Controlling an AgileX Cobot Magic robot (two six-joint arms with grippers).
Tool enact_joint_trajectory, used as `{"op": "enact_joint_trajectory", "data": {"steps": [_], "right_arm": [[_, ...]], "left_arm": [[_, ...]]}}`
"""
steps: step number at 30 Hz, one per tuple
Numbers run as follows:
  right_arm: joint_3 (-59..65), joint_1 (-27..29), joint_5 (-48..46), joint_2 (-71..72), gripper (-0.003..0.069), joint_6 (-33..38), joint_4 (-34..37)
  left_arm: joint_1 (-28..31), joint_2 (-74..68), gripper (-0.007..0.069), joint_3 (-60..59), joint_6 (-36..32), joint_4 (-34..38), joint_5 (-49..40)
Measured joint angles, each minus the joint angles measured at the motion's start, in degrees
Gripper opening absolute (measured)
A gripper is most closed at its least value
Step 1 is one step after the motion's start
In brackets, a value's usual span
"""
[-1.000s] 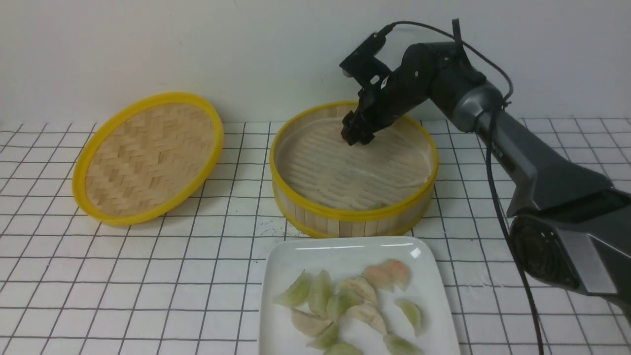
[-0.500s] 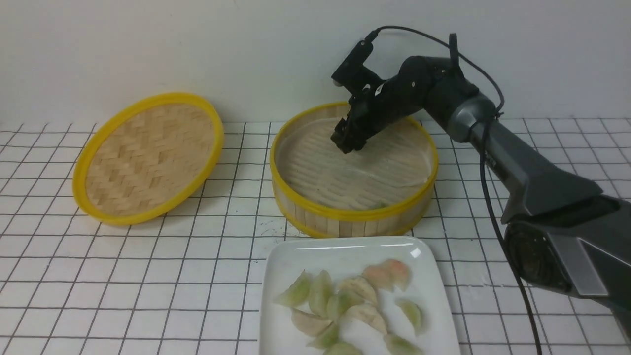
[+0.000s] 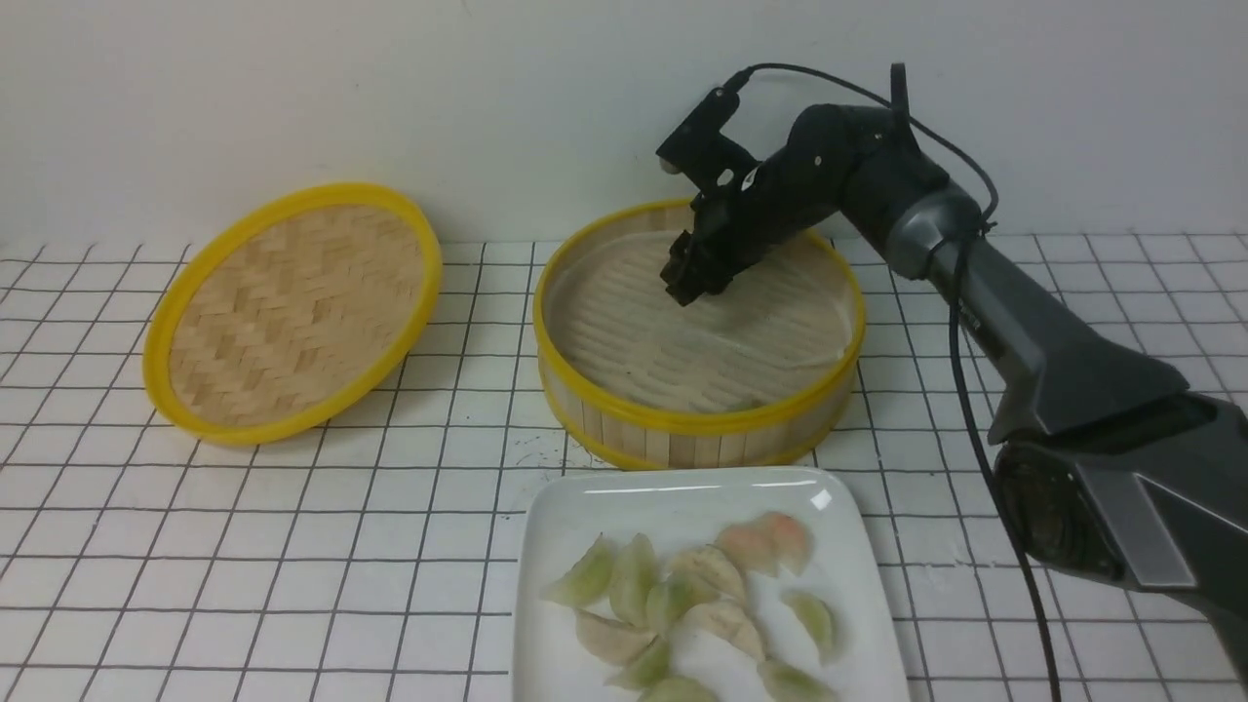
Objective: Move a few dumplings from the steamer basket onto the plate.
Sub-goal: Use the right arm to grab a dumpling from inside the steamer, then use the right arm to put the dumpling into the plate
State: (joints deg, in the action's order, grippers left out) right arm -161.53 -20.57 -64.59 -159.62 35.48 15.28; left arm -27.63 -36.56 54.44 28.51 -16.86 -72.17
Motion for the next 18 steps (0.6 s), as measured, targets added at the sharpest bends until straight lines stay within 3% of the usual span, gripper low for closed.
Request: {"op": "enact_joint_trajectory", "data": {"steps": [3, 8, 11, 14, 18], "right_arm": [[-4.2, 0.0, -5.7, 1.0, 0.0273, -5.7, -3.5], [-6.6, 0.1, -7.4, 5.2, 0.0273, -15.0, -5.7], [-6.3, 0.1, -8.0, 8.4, 0.0273, -24.6, -5.2], [0.5, 0.1, -8.0, 15.7, 0.0273, -28.5, -3.0], [19.6, -0.3, -7.8, 30.7, 0.0273, -29.5, -0.5]], "left_arm": [[0.0, 0.0, -0.0006, 0.0, 0.0, 0.0, 0.0], [0.0, 0.0, -0.0006, 0.0, 0.0, -0.1, 0.0], [0.0, 0.0, -0.0006, 0.0, 0.0, -0.3, 0.0], [0.0, 0.0, -0.0006, 0.0, 0.0, -0.5, 0.0], [0.0, 0.0, -0.0006, 0.0, 0.4, -0.6, 0.0]]}}
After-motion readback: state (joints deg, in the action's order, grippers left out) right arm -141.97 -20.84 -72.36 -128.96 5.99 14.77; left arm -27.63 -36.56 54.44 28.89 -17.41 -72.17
